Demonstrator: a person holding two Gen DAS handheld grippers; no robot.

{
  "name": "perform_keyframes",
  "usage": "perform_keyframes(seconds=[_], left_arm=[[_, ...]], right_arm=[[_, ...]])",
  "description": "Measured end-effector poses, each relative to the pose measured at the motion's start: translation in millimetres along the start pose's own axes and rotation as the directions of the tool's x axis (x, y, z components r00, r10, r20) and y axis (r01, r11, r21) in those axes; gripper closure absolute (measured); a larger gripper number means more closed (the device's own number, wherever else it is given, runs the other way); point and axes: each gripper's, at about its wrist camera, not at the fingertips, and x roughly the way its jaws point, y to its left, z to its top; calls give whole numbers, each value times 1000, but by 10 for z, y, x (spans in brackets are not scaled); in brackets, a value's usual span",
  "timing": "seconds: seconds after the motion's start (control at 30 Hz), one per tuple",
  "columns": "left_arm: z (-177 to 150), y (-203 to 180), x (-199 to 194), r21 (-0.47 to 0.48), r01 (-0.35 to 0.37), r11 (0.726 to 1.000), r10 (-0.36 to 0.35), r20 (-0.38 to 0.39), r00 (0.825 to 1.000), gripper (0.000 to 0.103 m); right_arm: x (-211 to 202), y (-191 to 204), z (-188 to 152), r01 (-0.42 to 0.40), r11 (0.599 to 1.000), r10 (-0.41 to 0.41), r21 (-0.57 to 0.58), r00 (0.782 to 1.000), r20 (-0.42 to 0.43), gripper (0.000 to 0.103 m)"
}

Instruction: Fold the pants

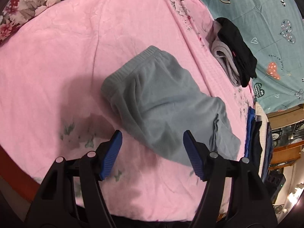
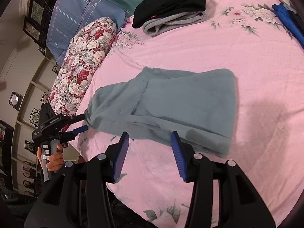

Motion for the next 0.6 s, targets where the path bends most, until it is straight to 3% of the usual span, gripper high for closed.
perform_keyframes(seconds=[0.07,0.2,0.27,0.3,0.33,0.37,0.4,0.6], left_arm=[[56,-29,62,17,-16,1000,16,27,1000,35],[305,-133,238,45,-32,998,29,54,998,19],[422,-157,302,42,-41,998,38,77,996,19],[457,-161,321,41,-45,998,41,85,996,24],[482,-176,338,43,-61,997,57,94,994,40],[497,-180,389,51,-78,996,74,77,994,90],[507,-167,437,55,-60,997,58,51,997,90],[308,-186,102,83,-20,996,4,186,982,91]], right_arm=[[-37,-44,-31,-6,1000,6,16,1000,9,56],[-54,-49,-56,-12,1000,11,22,1000,6,56],[-73,-23,-55,-12,1000,12,17,1000,13,56],[-77,-10,-54,-12,1000,12,16,1000,17,56],[-80,-1,-52,-12,1000,11,17,1000,17,56],[-72,7,-51,-11,1000,11,19,1000,15,56],[-63,17,-54,-10,1000,9,20,1000,10,56],[10,19,-56,18,999,-18,30,1000,-10,56]])
